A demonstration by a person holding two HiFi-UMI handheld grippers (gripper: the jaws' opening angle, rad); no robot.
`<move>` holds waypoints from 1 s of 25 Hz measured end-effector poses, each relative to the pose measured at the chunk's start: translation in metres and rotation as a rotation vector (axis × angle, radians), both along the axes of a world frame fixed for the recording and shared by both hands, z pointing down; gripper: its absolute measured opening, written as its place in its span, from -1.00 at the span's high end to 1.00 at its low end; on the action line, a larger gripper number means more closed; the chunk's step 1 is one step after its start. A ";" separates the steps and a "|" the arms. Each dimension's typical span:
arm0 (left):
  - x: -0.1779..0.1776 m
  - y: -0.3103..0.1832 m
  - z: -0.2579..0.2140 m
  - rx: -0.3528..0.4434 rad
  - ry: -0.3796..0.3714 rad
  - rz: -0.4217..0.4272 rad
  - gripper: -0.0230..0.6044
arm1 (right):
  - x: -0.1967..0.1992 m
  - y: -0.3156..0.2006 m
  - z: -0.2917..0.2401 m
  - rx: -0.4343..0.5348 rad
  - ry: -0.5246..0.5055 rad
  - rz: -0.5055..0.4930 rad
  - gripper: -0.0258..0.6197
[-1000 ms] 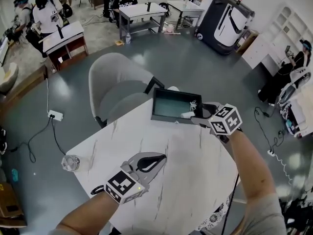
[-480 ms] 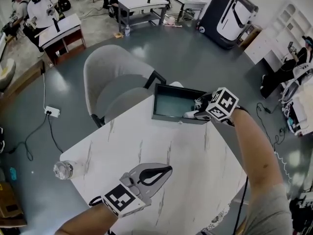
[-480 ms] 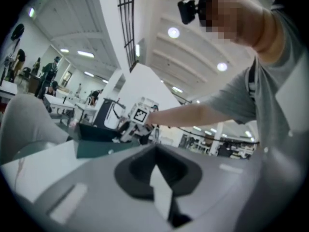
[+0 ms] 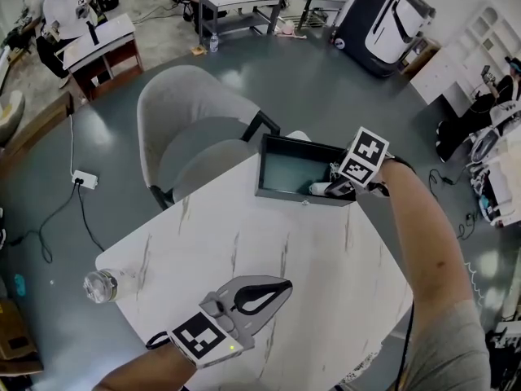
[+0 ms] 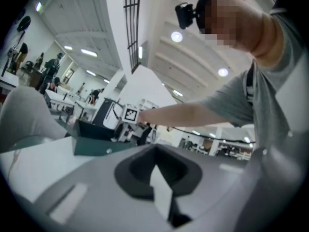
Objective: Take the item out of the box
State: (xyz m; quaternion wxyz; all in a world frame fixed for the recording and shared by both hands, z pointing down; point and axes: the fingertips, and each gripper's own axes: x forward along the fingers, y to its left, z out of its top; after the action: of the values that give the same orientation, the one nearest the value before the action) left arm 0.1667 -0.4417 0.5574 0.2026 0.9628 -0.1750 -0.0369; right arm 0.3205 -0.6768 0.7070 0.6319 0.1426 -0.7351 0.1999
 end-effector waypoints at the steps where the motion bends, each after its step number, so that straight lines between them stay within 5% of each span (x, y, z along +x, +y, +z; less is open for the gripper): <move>1: 0.000 0.000 0.001 -0.001 0.001 -0.001 0.93 | -0.001 -0.001 0.001 -0.012 0.000 0.004 -0.20; 5: -0.002 0.002 0.005 -0.006 0.002 0.001 0.93 | -0.004 -0.002 0.010 -0.049 0.032 0.011 -0.20; 12: -0.007 0.005 0.005 -0.022 0.020 -0.009 0.93 | 0.039 -0.002 0.031 -0.041 0.383 -0.085 -0.19; 14: -0.008 0.005 0.005 -0.024 0.023 -0.010 0.93 | 0.042 -0.004 0.029 -0.019 0.394 -0.084 -0.07; 15: -0.009 0.005 0.005 -0.026 0.023 -0.011 0.93 | 0.043 -0.006 0.028 -0.001 0.398 -0.084 0.33; 16: -0.010 0.006 0.006 -0.029 0.023 -0.012 0.93 | 0.043 -0.007 0.028 0.013 0.401 -0.084 0.39; 25: -0.013 0.012 0.012 -0.044 0.014 -0.010 0.93 | 0.032 -0.012 0.025 0.065 0.307 0.030 0.44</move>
State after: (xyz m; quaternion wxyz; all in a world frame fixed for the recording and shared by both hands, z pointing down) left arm 0.1536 -0.4301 0.5696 0.2249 0.9569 -0.1790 -0.0407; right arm 0.3529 -0.6892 0.7324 0.7288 0.2026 -0.6338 0.1613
